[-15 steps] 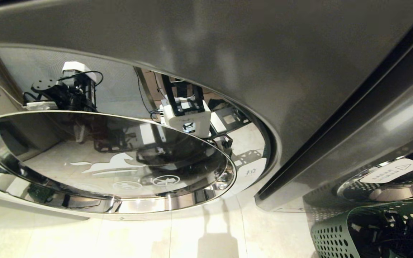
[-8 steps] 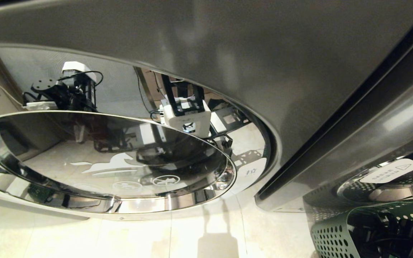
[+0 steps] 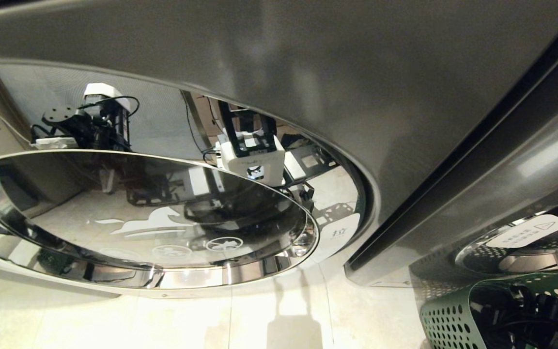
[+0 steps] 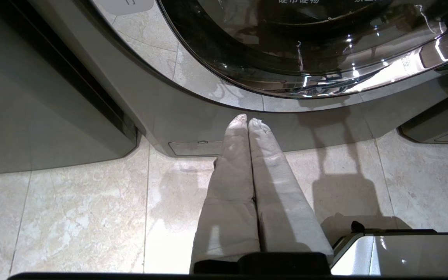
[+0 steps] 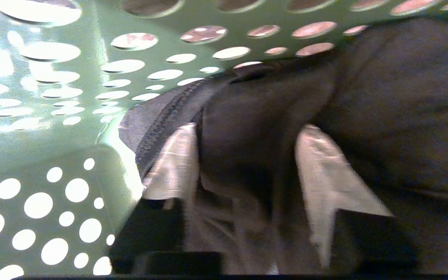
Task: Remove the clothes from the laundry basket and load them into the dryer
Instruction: Take the clothes out of the basket
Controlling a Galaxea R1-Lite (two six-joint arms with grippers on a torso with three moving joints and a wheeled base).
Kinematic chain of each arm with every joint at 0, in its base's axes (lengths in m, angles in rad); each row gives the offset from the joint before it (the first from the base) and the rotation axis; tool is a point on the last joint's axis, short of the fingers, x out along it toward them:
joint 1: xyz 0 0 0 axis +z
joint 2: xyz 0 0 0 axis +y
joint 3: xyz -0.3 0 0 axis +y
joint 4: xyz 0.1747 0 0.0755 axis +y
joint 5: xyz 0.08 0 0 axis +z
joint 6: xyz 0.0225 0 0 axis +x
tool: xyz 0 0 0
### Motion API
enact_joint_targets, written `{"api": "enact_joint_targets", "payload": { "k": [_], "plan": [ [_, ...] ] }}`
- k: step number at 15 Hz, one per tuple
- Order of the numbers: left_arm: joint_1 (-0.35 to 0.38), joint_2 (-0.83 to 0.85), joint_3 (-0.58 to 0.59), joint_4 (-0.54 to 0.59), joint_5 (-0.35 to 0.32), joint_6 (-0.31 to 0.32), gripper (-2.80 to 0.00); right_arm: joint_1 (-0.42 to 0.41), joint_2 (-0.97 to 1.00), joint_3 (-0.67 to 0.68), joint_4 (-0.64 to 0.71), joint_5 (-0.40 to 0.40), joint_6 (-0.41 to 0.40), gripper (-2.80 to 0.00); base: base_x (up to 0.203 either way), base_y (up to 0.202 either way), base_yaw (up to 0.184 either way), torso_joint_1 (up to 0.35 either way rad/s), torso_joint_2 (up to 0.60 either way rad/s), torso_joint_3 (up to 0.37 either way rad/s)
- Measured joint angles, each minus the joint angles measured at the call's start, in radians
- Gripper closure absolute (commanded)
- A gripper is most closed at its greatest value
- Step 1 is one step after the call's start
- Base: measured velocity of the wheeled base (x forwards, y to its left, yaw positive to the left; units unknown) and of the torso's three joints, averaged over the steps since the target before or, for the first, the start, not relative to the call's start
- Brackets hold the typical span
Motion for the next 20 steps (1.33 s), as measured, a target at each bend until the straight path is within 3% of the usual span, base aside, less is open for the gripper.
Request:
{"api": "enact_joint_targets", "payload": {
  "k": [10,14,20],
  "plan": [
    [0.000,0.000,0.000,0.000,0.000,0.000,0.00,-0.046,-0.011,0.006,0.030,0.000,-0.001,0.00,0.000,0.000,0.000,0.000,0.00,0.000],
    [0.000,0.000,0.000,0.000,0.000,0.000,0.00,-0.114,-0.089,0.024,0.130,0.001,-0.001,0.00,0.000,0.000,0.000,0.000,0.00,0.000],
    [0.000,0.000,0.000,0.000,0.000,0.000,0.00,-0.175,-0.282,0.258,0.150,0.003,-0.002,0.00,0.000,0.000,0.000,0.000,0.00,0.000]
  ]
}}
